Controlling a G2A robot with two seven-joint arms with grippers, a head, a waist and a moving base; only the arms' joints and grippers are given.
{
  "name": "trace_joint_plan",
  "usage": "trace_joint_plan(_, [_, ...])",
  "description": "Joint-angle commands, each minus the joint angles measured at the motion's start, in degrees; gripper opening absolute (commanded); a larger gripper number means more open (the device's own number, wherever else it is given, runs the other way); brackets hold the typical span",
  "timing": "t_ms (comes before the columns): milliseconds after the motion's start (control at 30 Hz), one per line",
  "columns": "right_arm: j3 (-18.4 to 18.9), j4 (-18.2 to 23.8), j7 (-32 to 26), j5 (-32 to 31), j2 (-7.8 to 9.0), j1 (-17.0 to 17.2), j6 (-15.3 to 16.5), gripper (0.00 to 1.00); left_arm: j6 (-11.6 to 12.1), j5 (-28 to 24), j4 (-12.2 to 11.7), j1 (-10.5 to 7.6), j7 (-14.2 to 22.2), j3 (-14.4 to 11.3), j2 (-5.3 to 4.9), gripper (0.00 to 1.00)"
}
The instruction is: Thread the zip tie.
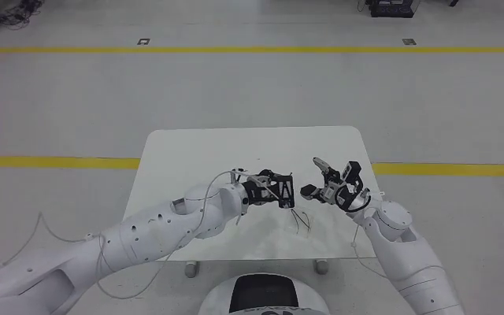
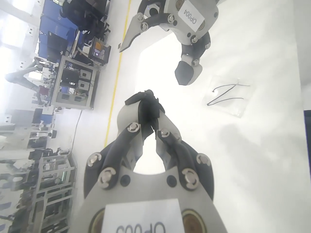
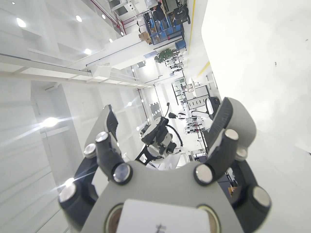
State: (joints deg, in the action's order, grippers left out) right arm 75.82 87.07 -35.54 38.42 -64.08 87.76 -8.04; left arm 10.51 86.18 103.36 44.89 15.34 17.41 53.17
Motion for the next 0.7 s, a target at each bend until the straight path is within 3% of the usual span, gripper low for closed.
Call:
trace_joint_plan(0, [0.00, 0.00, -0.01, 0.01, 0.00, 0.00, -0.01, 1.00, -0.14, 0.01, -0.02, 0.01, 0.02, -0.03, 0.01, 0.00])
trace_joint_plan(133, [0.01, 0.22, 0.42, -0.79, 0.01, -0.07, 0.61, 1.00, -0.33, -2.43, -0.93, 0.71, 0.35, 0.67, 0.07, 0.00])
trace_joint_plan(267, [0.37, 0.66, -1.65, -6.78, 0.35, 0.51, 7.33, 1.00, 1.70, -15.59, -2.45, 2.13, -1.37, 4.33, 0.05, 0.00])
trace_joint_plan(400, [1.35, -0.13, -4.03, -10.89, 0.76, 0.85, 11.75, 1.00, 7.37, -27.58, -3.93, 2.37, 1.70, 7.22, -0.11, 0.00])
trace_joint_plan(533, [1.47, -1.87, -9.35, -13.59, 1.08, 0.34, 16.62, 1.00, 8.97, -39.13, -6.30, 3.21, 4.70, 8.41, 0.01, 0.00])
trace_joint_plan(667, [1.54, -2.23, -9.54, -13.50, 1.09, 0.27, 16.77, 1.00, 8.97, -38.85, -6.63, 2.44, 6.51, 8.44, 0.06, 0.00])
